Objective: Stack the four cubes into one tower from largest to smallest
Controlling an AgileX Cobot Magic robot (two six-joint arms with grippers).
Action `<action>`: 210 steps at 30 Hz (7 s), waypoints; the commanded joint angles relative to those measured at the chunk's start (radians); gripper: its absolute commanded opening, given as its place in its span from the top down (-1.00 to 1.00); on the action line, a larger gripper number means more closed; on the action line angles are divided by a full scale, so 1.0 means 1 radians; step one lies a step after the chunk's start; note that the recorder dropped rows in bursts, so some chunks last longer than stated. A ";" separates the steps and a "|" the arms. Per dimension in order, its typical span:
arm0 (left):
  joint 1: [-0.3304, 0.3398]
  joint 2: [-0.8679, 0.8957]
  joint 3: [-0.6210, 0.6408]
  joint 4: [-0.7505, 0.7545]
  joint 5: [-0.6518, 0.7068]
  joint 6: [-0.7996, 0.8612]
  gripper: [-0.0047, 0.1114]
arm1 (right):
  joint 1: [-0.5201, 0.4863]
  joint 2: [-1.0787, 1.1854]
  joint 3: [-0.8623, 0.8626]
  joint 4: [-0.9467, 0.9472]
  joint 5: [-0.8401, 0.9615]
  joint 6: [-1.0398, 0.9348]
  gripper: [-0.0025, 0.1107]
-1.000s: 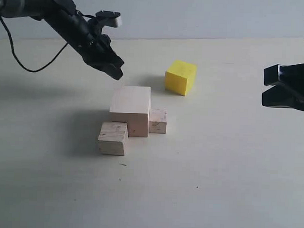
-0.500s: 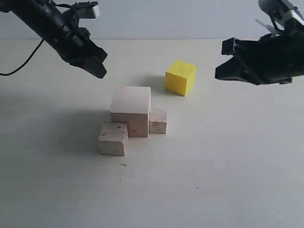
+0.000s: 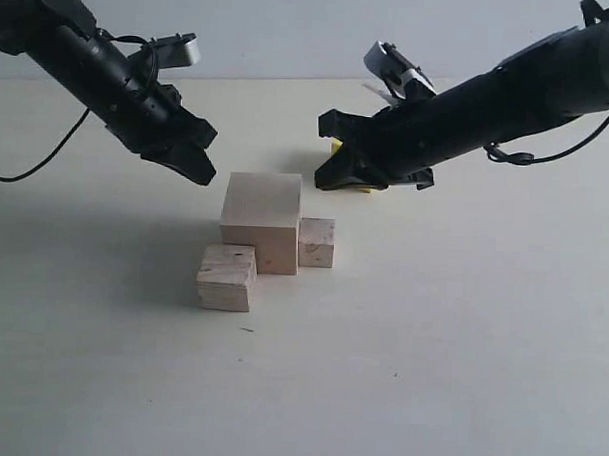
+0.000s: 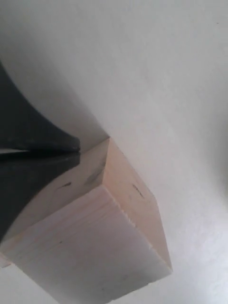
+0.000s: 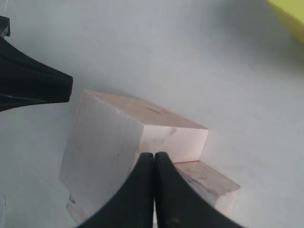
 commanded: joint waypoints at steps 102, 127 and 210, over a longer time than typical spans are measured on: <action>0.061 0.038 0.062 -0.226 -0.060 0.189 0.92 | 0.070 0.098 -0.253 -0.348 -0.008 0.329 0.96; 0.145 -0.123 0.279 -0.247 -0.093 0.203 0.92 | 0.070 0.065 -0.253 -0.711 -0.041 0.526 0.96; 0.139 -0.169 0.552 -0.575 -0.155 0.466 0.92 | 0.314 0.002 -0.063 -0.627 -0.062 0.672 0.96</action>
